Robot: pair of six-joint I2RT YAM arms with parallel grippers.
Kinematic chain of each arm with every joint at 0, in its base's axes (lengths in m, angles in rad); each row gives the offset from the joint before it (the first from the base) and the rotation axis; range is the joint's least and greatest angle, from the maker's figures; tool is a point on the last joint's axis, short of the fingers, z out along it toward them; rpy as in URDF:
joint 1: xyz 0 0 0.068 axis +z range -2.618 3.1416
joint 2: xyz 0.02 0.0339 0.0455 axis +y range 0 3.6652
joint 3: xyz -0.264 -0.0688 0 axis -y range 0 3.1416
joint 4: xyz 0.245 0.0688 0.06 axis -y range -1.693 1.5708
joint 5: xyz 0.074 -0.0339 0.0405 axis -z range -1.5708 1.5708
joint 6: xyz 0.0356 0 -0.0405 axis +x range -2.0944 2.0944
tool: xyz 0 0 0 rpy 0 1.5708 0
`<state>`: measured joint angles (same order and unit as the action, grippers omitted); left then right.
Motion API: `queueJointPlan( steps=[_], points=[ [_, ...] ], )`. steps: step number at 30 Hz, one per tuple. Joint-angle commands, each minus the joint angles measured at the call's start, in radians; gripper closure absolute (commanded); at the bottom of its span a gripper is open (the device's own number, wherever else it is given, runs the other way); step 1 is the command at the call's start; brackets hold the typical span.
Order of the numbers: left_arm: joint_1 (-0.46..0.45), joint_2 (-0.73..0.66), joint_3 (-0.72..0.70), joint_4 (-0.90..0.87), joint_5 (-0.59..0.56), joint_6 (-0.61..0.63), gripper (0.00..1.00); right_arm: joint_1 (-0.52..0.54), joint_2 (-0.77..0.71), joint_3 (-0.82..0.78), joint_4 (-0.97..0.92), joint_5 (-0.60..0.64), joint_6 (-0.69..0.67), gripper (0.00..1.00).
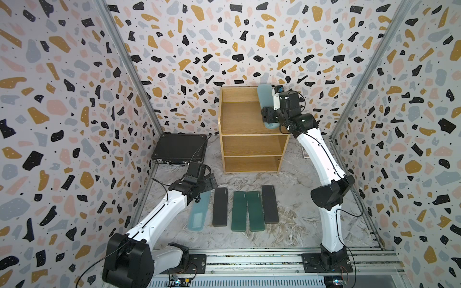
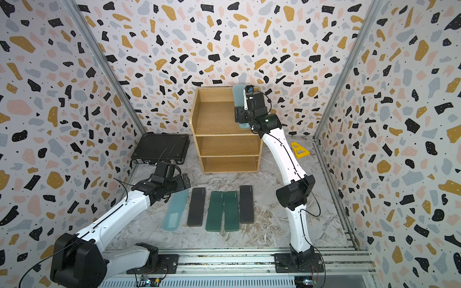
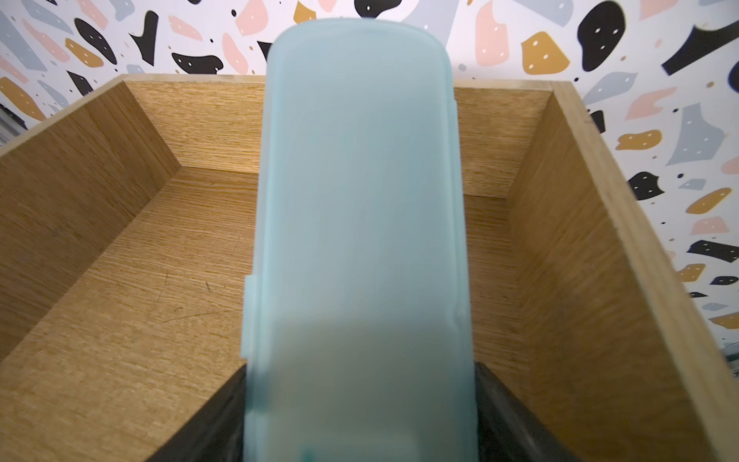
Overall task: Place the pencil cases on the shelf according to color
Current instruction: Place the pencil case on the shelf.
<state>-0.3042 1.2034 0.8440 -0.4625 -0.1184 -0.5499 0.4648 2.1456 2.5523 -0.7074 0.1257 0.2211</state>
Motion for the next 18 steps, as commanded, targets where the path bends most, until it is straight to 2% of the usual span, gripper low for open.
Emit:
queueJointPlan(
  steps=[1, 6, 12, 18],
  points=[
    [-0.003, -0.002, -0.011, 0.027, 0.008, 0.008, 0.00, -0.005, 0.018, -0.038, -0.170, 0.026, -0.009, 0.21],
    [-0.004, -0.001, -0.010, 0.021, 0.010, 0.013, 0.00, -0.005, 0.022, -0.033, -0.157, 0.001, -0.012, 0.05],
    [-0.004, -0.001, -0.011, 0.015, 0.001, 0.016, 0.00, -0.005, 0.004, -0.032, -0.131, -0.011, -0.011, 0.04],
    [-0.003, 0.000, -0.006, 0.021, -0.004, 0.017, 0.00, -0.005, -0.060, -0.036, -0.045, -0.077, -0.038, 0.00]
  ],
)
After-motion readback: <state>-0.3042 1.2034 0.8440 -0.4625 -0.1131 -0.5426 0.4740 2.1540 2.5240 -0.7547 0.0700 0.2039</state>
